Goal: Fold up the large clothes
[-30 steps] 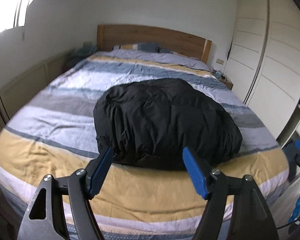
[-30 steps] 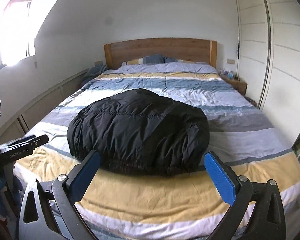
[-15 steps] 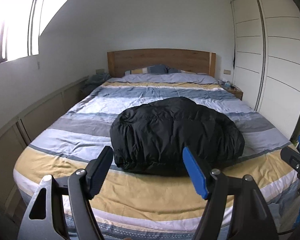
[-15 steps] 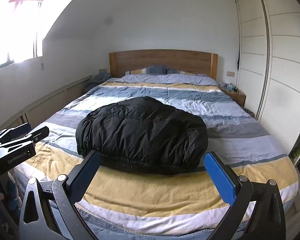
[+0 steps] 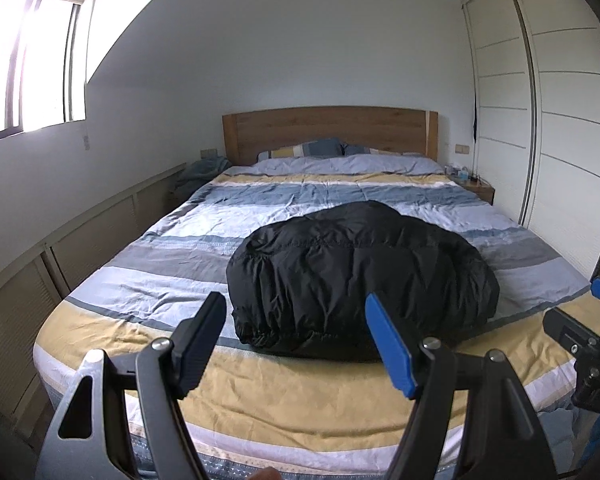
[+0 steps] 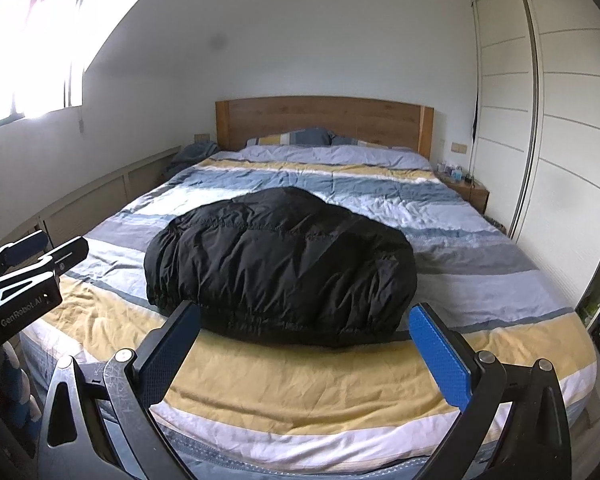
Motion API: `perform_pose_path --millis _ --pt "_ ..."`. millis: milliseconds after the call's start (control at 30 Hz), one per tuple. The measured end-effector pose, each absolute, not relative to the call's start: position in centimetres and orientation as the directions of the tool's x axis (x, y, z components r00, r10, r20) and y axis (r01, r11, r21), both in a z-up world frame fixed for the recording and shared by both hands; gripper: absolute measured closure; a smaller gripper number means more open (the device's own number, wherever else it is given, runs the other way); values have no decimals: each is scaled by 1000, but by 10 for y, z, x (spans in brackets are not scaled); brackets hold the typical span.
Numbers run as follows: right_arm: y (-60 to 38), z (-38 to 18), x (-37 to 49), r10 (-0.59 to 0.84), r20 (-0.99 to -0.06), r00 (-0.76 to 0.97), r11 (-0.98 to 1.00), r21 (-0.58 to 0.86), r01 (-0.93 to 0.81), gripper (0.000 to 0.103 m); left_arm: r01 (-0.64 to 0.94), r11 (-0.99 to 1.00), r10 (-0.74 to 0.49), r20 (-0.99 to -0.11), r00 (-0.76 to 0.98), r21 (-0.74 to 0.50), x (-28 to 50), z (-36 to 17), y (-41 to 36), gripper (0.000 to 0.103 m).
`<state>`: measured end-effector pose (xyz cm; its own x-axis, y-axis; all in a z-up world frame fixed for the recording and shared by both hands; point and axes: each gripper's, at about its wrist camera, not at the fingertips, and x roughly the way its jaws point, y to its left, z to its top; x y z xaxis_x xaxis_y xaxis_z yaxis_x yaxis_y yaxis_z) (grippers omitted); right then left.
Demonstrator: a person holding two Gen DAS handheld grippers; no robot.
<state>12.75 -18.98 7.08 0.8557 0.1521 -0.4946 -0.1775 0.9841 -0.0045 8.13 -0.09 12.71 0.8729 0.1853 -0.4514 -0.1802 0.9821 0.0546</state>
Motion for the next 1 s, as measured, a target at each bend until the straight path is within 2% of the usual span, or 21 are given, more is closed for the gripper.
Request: perform_pose_path --millis 500,833,1000 --pt "-191 51 164 115 -524 844 991 -3 -137 1 -139 989 140 -530 837 42 127 103 6 32" --pt "-185 10 185 96 -615 783 992 -8 -129 1 -105 994 97 -644 759 27 147 54 10 32" --pt "-185 -5 191 90 -647 757 993 -3 -121 1 -96 995 83 -669 738 17 154 41 13 32"
